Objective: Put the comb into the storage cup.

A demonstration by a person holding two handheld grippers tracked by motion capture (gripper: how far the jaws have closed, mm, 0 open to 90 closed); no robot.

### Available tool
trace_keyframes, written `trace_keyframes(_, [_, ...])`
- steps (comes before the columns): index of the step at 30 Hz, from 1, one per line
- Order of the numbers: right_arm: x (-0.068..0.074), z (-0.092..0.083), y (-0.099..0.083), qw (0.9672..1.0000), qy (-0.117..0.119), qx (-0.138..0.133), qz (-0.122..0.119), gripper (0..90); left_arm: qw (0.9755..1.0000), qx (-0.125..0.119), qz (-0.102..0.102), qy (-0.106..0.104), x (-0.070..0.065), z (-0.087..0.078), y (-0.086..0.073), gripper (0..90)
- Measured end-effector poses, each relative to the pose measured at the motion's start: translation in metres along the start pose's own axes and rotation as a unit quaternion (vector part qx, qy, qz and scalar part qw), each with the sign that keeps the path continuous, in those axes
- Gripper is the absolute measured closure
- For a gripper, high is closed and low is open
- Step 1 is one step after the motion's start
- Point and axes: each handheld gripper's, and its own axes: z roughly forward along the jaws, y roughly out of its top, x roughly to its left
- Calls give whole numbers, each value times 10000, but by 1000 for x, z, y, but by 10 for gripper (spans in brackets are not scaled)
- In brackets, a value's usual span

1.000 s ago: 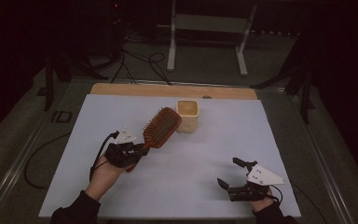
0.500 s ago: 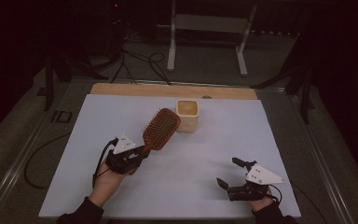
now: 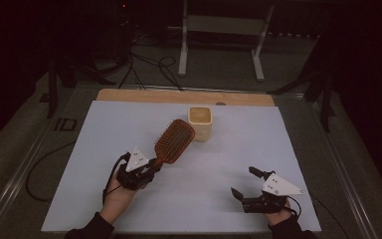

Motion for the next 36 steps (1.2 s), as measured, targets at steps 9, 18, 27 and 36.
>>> trace_keyframes(9, [4,-10,37,9997,-154,36,185,86,10000,-50,-51,13,1,-5,-1,734])
trace_keyframes(18, [3,-16,74,9996,-70,-178,196,86,10000,-65,-58,32,1,-7,-1,734])
trace_keyframes(27, [3,-4,104,9996,84,-203,191,85,9999,-74,-87,-33,0,-7,-1,734])
trace_keyframes(36, [5,17,130,9992,146,-295,227,85,9998,-63,-147,-76,1,-6,-2,734])
